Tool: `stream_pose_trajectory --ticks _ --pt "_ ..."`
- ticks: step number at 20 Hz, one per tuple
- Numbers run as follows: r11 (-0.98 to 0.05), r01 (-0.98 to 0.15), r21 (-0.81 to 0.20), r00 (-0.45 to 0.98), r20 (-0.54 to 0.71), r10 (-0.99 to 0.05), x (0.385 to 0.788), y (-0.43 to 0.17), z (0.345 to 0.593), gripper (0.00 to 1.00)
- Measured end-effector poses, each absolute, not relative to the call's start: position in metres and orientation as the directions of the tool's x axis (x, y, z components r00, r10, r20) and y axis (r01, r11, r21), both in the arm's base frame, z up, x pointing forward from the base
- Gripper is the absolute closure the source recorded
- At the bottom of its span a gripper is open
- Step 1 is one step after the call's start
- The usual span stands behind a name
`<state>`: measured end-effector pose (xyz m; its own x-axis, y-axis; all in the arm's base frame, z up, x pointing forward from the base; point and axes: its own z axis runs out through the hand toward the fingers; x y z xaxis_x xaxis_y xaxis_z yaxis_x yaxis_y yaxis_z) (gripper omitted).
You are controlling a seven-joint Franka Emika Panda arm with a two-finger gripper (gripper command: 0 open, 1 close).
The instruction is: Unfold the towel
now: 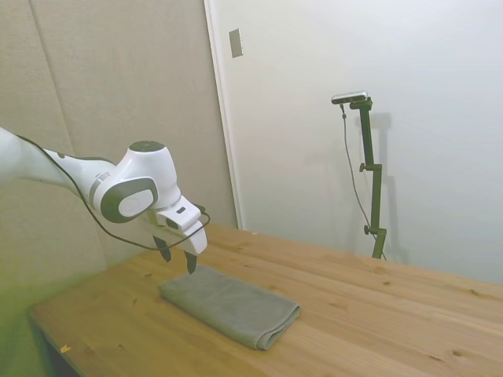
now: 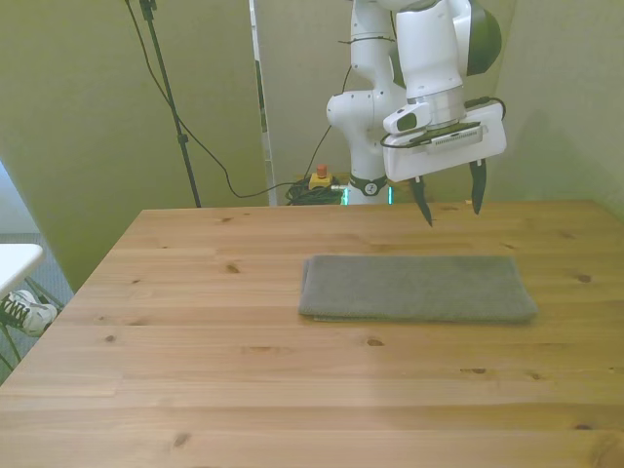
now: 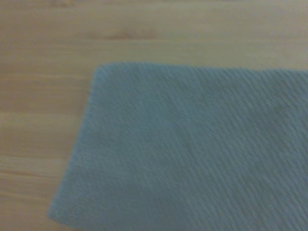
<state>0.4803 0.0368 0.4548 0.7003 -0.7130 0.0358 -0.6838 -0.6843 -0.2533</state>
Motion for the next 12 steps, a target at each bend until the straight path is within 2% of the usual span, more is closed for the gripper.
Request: stream_pose_trajectory --ticks 3,7,12 --pt "-0.656 -0.744 -0.128 0.654 0.062 -0.754 0.464 0.047 0.463 0.00" --pt "-0.645 -0.764 -0.029 0.643 0.065 -0.763 0.426 0.065 0.483 0.00" --pt "-0.659 -0.752 -0.006 0.656 0.101 -0.748 0.364 0.072 0.511 0.00"
